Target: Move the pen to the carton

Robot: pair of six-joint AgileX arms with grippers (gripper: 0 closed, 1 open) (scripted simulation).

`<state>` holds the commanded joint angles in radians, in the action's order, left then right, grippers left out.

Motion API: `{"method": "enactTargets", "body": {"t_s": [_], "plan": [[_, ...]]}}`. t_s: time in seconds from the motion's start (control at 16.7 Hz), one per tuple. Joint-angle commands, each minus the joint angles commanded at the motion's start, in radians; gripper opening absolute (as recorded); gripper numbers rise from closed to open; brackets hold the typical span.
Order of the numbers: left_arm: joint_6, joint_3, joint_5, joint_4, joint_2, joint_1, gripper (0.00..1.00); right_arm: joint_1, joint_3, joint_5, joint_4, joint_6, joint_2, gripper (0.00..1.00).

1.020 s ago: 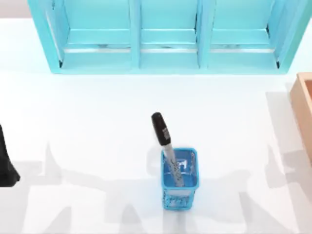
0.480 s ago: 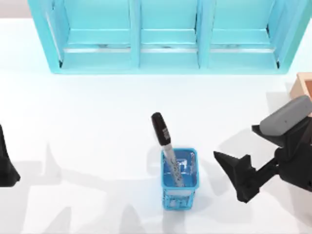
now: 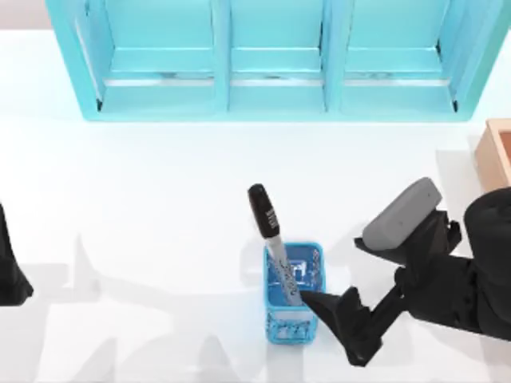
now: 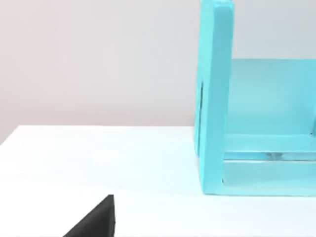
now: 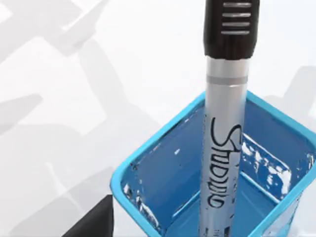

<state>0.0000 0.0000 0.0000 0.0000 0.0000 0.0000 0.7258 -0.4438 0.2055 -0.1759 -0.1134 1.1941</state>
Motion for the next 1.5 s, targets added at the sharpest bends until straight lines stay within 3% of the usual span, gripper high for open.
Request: {"method": "enactTargets", "body": {"t_s": [0.3, 0.78, 1.14, 1.5], "plan": [[0.0, 0.0, 0.0, 0.0, 0.0, 0.0, 1.0, 0.011, -0.027, -0.01, -0.057, -0.007, 0.07, 1.0], [0.0, 0.0, 0.0, 0.0, 0.0, 0.0, 1.0, 0.062, -0.167, -0.058, -0.33, -0.039, 0.498, 1.0], [0.0, 0.0, 0.0, 0.0, 0.0, 0.0, 1.0, 0.068, -0.183, -0.064, -0.361, -0.043, 0.536, 1.0], [0.0, 0.0, 0.0, 0.0, 0.0, 0.0, 1.0, 0.068, -0.183, -0.064, -0.361, -0.043, 0.536, 0.55]]}}
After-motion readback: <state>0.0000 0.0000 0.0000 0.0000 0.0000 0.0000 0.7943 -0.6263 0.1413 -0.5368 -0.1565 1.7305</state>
